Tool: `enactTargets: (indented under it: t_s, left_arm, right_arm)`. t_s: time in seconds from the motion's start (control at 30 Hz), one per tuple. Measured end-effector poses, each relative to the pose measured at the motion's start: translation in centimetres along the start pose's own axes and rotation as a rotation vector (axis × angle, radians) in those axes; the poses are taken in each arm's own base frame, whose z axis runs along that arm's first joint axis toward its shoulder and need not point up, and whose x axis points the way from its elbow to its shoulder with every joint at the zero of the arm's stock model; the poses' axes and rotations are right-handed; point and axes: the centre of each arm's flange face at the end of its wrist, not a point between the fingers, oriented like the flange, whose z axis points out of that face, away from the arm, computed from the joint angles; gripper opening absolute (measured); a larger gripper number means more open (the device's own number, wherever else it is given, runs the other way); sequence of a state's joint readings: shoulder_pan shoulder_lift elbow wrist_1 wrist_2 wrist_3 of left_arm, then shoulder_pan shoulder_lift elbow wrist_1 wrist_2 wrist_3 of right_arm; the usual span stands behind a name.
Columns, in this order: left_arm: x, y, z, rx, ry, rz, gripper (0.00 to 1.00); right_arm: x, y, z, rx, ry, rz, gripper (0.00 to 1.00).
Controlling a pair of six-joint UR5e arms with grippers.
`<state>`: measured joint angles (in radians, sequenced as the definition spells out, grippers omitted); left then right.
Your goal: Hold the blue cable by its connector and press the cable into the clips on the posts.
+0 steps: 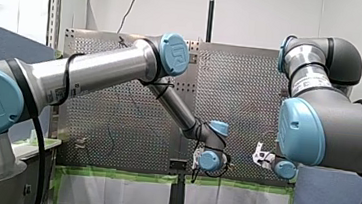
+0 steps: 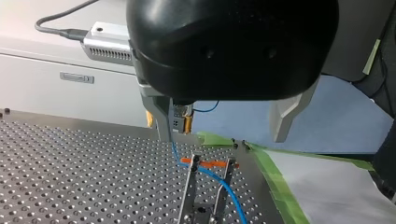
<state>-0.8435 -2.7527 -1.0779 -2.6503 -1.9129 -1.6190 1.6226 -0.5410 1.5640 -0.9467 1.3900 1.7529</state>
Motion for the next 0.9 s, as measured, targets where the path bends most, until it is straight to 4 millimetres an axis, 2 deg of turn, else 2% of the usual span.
enactTargets:
  t_s: [0.37, 0.53, 0.9]
  left_arm:
    - [0.4, -0.1, -0.5, 0.002, 0.035, 0.017, 1.00]
    - [0.4, -0.4, -1.6, -0.008, 0.070, 0.041, 1.00]
    - [-3.1, -0.3, -3.6, -0.047, 0.014, 0.012, 1.00]
  right_arm:
    - [0.0, -0.1, 0.0, 0.002, 0.000, 0.002, 0.00]
    - [0.0, -0.1, 0.0, 0.002, -0.002, 0.004, 0.00]
    - [0.0, -0.1, 0.0, 0.003, 0.004, 0.012, 0.00]
